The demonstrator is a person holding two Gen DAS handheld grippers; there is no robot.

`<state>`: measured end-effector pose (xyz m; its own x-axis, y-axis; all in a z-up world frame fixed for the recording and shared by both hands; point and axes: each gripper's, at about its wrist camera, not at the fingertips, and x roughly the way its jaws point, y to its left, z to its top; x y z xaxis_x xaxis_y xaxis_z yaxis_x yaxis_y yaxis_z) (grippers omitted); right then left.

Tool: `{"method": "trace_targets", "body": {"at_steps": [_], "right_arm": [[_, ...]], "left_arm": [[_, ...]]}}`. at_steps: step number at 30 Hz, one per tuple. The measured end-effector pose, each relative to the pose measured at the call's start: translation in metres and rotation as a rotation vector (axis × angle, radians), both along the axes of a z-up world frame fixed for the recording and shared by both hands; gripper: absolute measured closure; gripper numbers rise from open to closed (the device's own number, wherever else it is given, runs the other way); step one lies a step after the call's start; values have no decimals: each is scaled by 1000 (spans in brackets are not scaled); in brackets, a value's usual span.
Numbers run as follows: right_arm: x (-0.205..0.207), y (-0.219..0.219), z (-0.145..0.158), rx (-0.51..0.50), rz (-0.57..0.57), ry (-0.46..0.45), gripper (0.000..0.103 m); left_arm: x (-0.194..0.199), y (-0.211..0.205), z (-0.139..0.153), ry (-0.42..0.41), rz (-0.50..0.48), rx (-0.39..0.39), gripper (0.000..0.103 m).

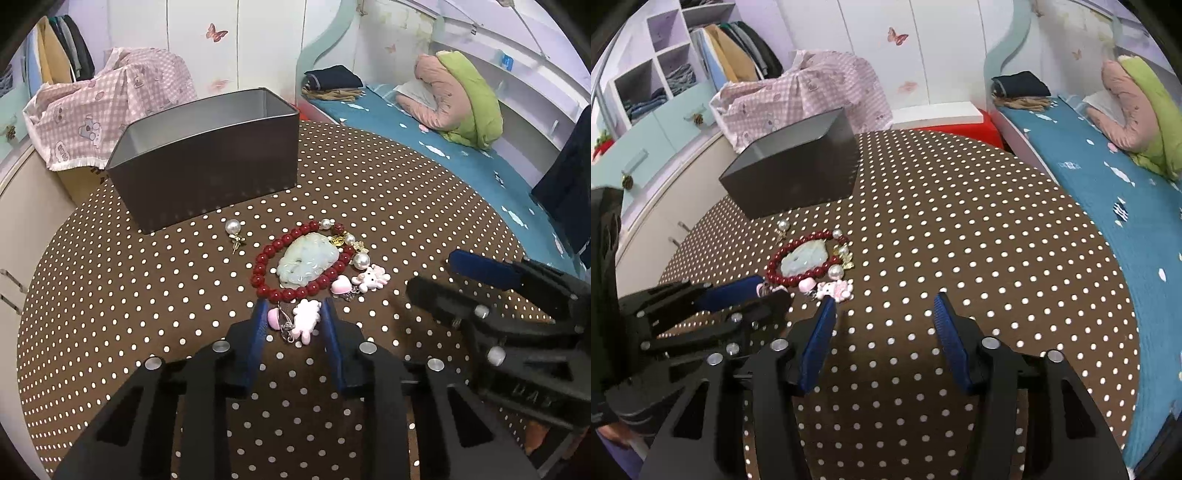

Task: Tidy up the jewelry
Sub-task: 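Grasp the white bunny charm with the left gripper while the right gripper grasps the pink bunny charm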

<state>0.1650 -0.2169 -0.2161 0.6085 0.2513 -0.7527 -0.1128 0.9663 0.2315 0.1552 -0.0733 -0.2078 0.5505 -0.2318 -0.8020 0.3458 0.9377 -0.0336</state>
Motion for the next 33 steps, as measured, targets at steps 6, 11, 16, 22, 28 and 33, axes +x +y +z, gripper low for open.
{"method": "trace_targets", "body": {"at_steps": [6,11,16,22,28,33], "right_arm": [[2,13,0,-30,26,5,45],[5,26,-2,-57,42,8,45],[11,46,-1,-94,62,1,45],[18,61,-2,-170,84,0,45],[16,70,-1,-188,118,-13,75],[12,71,-2,-187,119,-14,77]], "left_arm": [[0,12,1,20,10,-54,77],[-2,28,4,26,31,-82,77],[-5,44,11,12,54,-90,77],[-5,57,13,15,67,-106,77],[-3,62,12,24,65,-123,77],[-5,65,13,27,62,-136,77]]}}
